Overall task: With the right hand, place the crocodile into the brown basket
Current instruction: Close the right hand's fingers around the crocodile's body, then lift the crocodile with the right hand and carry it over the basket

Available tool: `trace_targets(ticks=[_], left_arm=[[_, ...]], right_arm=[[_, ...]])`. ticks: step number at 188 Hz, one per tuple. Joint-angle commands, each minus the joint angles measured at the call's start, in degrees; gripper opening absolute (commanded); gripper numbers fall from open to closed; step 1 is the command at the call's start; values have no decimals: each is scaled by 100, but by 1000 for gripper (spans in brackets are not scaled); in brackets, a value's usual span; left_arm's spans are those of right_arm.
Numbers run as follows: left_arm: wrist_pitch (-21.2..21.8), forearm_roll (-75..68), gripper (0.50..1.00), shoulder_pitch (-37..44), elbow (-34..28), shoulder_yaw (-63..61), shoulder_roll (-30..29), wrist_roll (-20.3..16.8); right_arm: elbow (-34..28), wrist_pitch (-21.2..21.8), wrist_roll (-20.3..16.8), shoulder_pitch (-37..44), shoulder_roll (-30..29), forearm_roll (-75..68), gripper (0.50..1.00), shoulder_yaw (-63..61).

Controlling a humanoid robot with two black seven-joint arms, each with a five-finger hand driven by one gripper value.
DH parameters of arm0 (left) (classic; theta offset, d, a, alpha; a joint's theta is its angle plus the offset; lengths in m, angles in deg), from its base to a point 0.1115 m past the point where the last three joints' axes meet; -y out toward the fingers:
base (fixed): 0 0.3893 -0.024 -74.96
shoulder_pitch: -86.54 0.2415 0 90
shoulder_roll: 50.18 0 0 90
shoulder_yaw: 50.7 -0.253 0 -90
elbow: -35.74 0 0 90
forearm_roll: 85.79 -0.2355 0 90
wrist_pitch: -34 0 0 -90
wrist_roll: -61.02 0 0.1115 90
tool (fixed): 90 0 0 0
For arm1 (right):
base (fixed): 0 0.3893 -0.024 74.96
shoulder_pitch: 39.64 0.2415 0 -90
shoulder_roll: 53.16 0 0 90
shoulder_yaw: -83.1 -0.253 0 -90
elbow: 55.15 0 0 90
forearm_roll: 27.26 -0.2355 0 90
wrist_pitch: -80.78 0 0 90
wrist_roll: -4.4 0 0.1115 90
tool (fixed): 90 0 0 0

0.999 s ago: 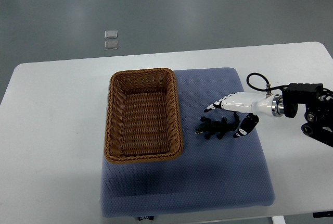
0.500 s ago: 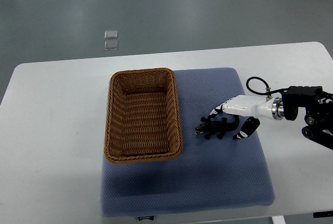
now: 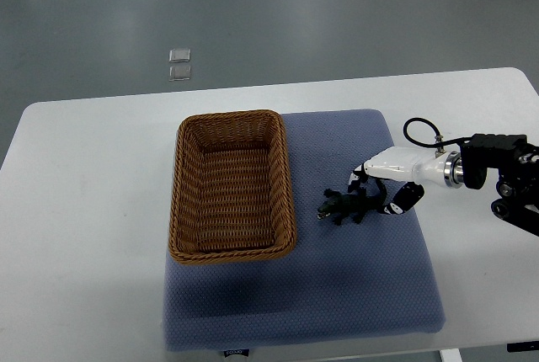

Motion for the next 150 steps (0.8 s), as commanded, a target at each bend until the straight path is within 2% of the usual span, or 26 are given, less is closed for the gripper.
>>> trace_targets(ticks=[1,16,27,33,42,62,150], left_arm=[[0,0,1000,0,-3,9,0,0],[0,0,1000,0,-3,0,0,0],[0,0,1000,0,-3,0,0,0],[0,0,1000,0,-3,0,0,0],[0,0,1000,0,-3,9,0,0],[0,0,1000,0,-3,9,0,0],[0,0,1000,0,-3,0,0,0]], right_arm=[[-4,11,9,-11,-13,0,725,6],[-4,20,9,-11,-13,0,709,6],[-4,28,18,-2,-13,0,654,6],[-4,37,18,-2,-13,0,639,6],[-4,46,18,-2,-13,0,580,6],[-4,46,36,-2,-13,0,505,6],[31,28,45,77,66,-44,500,-73]])
